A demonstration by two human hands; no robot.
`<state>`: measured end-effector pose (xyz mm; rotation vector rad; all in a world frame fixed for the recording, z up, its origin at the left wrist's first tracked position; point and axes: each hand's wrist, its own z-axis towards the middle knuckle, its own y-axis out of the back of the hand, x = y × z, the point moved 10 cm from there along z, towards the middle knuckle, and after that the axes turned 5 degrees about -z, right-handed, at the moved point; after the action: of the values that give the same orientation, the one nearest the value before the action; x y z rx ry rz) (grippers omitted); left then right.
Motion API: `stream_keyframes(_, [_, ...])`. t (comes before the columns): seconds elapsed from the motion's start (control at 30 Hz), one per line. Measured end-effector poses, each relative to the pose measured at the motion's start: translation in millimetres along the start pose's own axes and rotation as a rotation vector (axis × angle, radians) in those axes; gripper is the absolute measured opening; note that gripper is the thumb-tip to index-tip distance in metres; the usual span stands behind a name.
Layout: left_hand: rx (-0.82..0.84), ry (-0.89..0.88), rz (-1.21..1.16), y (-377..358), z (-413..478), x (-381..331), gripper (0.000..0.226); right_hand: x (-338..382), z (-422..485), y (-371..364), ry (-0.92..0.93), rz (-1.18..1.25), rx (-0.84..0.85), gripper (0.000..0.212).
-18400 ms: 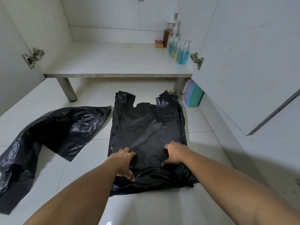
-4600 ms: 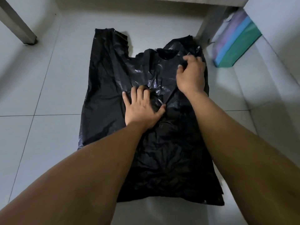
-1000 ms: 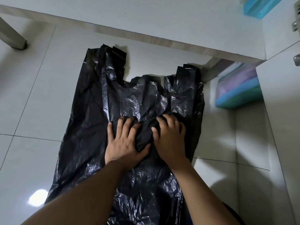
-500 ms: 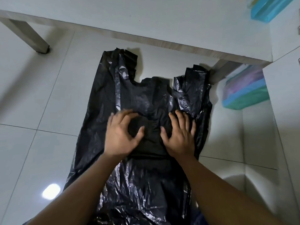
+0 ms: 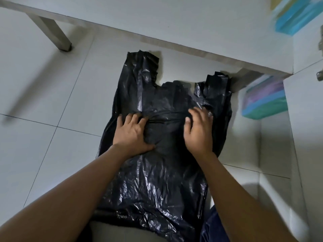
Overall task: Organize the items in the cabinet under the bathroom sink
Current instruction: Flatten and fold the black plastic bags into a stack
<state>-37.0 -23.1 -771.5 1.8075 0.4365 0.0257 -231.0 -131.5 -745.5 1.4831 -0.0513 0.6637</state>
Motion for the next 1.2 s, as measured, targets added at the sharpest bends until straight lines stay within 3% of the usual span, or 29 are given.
stream_keyframes(0.1, [-0.262,-0.074,-0.051,16.4,-23.2,-11.0,0.079,46.2,-39.7,-38.6,0.154,-0.064,0.127,0.043])
stream_keyframes(0.13, [-0.281,-0.082,-0.059,10.5,-31.0,-12.2,0.074,55.5,-55.0,-55.8,0.201,-0.116,0.187,0.045])
stream_keyframes(0.23, [-0.131,-0.050,-0.041,-33.1,-39.9,-5.1,0.083,56.5,-81.1,-88.0,0.283,-0.260,0.302,0.049])
stream_keyframes(0.33, [-0.063,-0.028,-0.081,-55.4,-38.6,4.7,0.087,36.9,-71.4,-85.6,0.277,-0.327,0.313,0.053])
stream_keyframes(0.53, [-0.054,-0.016,-0.061,-57.1,-39.6,5.7,0.089,-81.7,-19.9,-33.8,-0.060,-0.436,0.247,0.061])
stream_keyframes(0.67, [-0.054,-0.009,-0.075,-55.5,-37.6,6.2,0.090,-126.3,1.4,-12.0,-0.250,-0.330,0.269,0.063])
stream_keyframes(0.83, [-0.055,0.029,-0.206,-42.8,-35.2,3.8,0.089,-109.1,18.2,24.6,-0.252,-0.046,-0.013,0.050])
stream_keyframes(0.9, [-0.061,0.097,-0.237,-23.7,-27.6,2.8,0.084,-116.4,20.2,35.0,-0.372,0.052,-0.087,0.052])
stream_keyframes(1.07, [-0.289,0.220,-0.298,53.6,17.2,8.5,0.062,-142.0,34.1,24.1,-0.605,0.128,0.048,0.074])
stream_keyframes(1.13, [-0.377,0.339,-0.366,73.1,41.0,31.7,0.069,-147.8,45.8,17.7,-0.637,0.180,0.110,0.078])
stream_keyframes(1.2, [-0.335,0.513,-0.503,73.5,64.5,63.0,0.085,-153.5,55.5,11.5,-0.680,0.264,0.148,0.070])
